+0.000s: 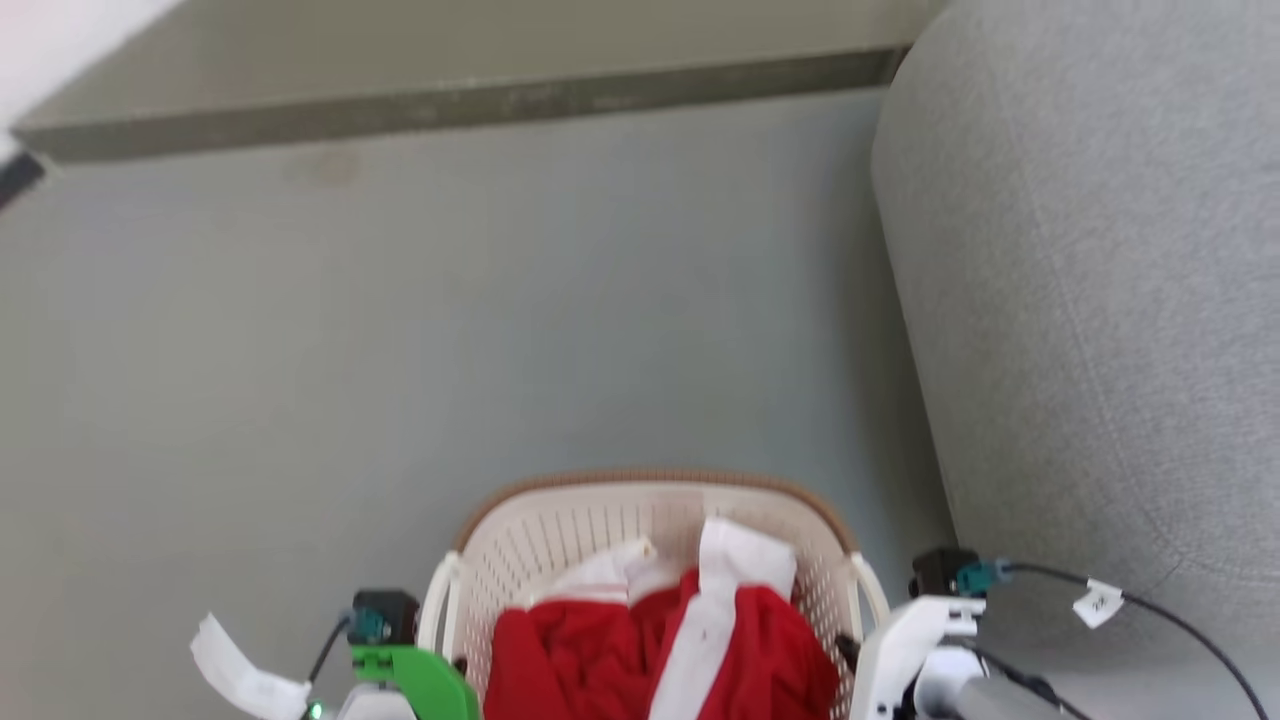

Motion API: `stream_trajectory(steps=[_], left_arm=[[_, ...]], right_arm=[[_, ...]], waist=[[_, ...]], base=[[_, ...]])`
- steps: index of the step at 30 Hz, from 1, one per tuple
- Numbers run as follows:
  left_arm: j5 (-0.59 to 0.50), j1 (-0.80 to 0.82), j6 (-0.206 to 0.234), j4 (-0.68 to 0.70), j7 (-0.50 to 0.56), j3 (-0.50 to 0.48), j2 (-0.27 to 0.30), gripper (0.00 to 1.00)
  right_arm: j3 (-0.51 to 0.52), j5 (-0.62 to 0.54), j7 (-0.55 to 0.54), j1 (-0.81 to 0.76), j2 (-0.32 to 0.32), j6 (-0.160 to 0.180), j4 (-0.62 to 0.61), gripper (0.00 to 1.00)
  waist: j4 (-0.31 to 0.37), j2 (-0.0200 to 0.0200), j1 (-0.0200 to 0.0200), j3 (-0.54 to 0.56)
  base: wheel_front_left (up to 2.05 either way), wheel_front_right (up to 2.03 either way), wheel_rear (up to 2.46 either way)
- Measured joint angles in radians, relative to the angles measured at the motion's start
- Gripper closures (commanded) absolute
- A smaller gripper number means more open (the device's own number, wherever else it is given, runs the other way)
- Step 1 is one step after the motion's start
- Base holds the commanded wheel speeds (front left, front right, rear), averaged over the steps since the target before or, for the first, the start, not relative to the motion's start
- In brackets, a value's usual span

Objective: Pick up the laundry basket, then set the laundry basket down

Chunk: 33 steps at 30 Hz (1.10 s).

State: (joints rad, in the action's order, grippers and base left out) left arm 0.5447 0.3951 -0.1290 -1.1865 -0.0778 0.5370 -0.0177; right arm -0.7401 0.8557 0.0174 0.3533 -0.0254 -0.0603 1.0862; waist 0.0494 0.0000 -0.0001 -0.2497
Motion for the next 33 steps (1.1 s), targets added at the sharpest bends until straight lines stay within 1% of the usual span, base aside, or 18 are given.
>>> stream_trajectory(steps=[7,9,16,25,33], left_arm=[[0.028,-0.068,0.000,-0.001,0.025,0.021,0.002,1.00],[0.047,-0.093,-0.002,0.001,0.035,0.029,0.002,1.00],[0.061,-0.117,-0.002,0.022,0.052,0.047,0.006,1.00],[0.082,-0.122,-0.001,0.038,0.059,0.057,0.015,1.00],[0.089,-0.126,0.015,0.052,0.060,0.073,0.019,1.00]], right_arm=[[-0.031,0.027,-0.039,-0.060,-0.001,0.002,0.000,1.00],[-0.045,0.033,-0.046,-0.082,-0.001,0.010,-0.002,1.00],[-0.064,0.052,-0.058,-0.099,-0.004,0.030,-0.010,1.00],[-0.084,0.061,-0.063,-0.098,-0.007,0.046,-0.023,1.00],[-0.101,0.079,-0.063,-0.098,-0.010,0.061,-0.031,1.00]], waist=[[0.003,0.0000,0.0000,0.090],[0.003,0.0000,0.0000,0.128],[-0.001,0.0000,-0.0001,0.197],[-0.011,0.0000,0.0000,0.220],[-0.012,0.0000,0.0000,0.219]], base=[[0.00,0.00,0.00],[0.00,0.00,0.00],[0.00,0.00,0.00],[0.00,0.00,0.00],[0.00,0.00,0.00]])
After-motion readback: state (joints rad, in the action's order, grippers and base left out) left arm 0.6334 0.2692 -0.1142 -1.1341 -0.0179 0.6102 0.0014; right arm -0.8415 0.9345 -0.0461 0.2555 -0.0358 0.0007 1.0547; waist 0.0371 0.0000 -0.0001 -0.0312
